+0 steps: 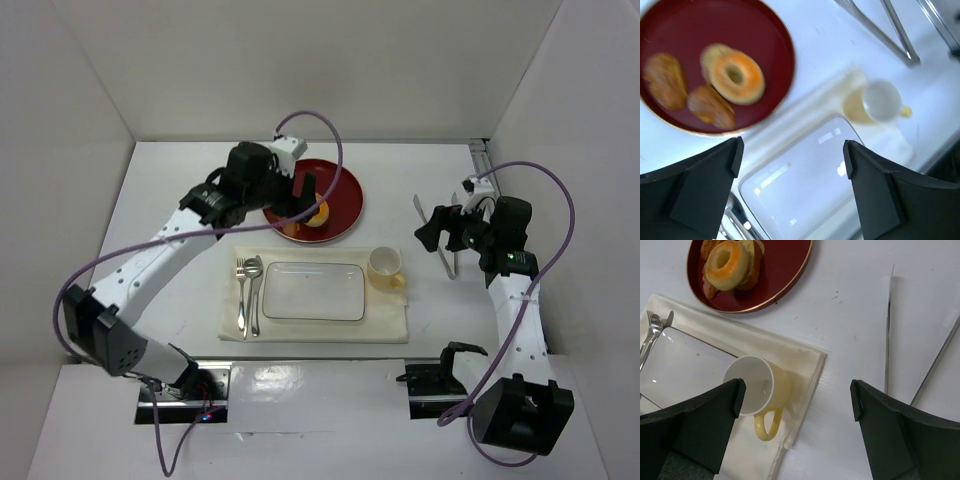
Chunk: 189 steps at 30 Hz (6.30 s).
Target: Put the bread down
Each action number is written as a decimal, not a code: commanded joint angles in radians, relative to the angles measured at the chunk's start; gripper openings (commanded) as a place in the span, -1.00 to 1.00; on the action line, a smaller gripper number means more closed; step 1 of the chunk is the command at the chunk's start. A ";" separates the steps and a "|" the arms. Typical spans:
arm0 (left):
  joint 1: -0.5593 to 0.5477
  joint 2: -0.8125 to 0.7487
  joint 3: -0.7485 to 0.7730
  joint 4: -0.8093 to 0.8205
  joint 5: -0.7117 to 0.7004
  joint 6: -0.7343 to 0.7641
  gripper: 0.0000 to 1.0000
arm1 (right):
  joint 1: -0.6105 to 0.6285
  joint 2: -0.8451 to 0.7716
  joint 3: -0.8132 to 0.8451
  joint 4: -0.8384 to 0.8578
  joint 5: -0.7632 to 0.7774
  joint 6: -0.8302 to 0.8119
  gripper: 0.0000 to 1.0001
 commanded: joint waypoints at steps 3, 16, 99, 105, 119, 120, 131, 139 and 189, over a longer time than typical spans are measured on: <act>-0.044 -0.168 -0.291 0.095 0.033 0.009 1.00 | -0.005 -0.011 0.010 0.072 0.059 -0.011 1.00; -0.062 -0.406 -0.584 0.226 0.013 0.011 1.00 | -0.048 0.071 0.002 0.041 0.154 -0.091 -0.23; -0.081 -0.431 -0.592 0.223 0.027 -0.008 1.00 | 0.228 0.493 0.441 -0.095 0.255 -0.323 -0.15; -0.081 -0.431 -0.592 0.223 0.027 0.002 1.00 | 0.358 0.473 0.487 -0.115 0.292 -0.303 -0.07; -0.081 -0.422 -0.601 0.223 0.018 0.002 1.00 | 0.522 0.500 0.541 -0.146 0.306 -0.281 0.06; -0.081 -0.422 -0.601 0.223 0.018 0.002 1.00 | 0.533 0.500 0.532 -0.146 0.292 -0.281 0.06; -0.081 -0.431 -0.601 0.223 -0.011 0.011 1.00 | 0.542 0.597 0.554 -0.126 0.194 -0.272 0.08; -0.081 -0.422 -0.601 0.223 -0.012 0.011 1.00 | 0.552 0.655 0.554 -0.117 0.153 -0.272 0.08; -0.081 -0.431 -0.601 0.223 0.007 0.011 1.00 | 0.562 0.764 0.570 -0.051 0.249 -0.221 0.08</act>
